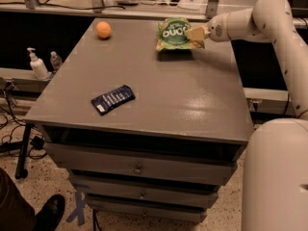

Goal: Pick green rice chip bag

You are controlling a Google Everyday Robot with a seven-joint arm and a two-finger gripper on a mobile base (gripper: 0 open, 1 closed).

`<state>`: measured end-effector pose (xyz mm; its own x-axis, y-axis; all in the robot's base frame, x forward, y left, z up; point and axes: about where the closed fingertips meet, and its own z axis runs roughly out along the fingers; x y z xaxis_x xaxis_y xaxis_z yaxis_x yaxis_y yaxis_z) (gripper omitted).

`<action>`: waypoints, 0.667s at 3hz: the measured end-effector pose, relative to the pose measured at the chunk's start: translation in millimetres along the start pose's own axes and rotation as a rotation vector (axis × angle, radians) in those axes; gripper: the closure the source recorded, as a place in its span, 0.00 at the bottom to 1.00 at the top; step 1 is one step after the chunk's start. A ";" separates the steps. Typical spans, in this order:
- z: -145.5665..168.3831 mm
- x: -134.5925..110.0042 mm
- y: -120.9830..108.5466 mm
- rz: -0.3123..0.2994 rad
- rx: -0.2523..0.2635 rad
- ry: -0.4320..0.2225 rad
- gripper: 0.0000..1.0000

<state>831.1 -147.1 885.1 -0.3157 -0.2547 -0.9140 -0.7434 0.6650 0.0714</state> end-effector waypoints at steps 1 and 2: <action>-19.3 -10.5 14.9 -0.018 -0.011 -0.019 1.00; -43.1 -16.6 30.0 -0.037 -0.010 -0.037 1.00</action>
Offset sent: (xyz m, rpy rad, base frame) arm -0.0859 -0.0182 0.0578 0.0098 -0.0908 0.0153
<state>788.6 -153.2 919.6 -0.2660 -0.2527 -0.9303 -0.7601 0.6486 0.0412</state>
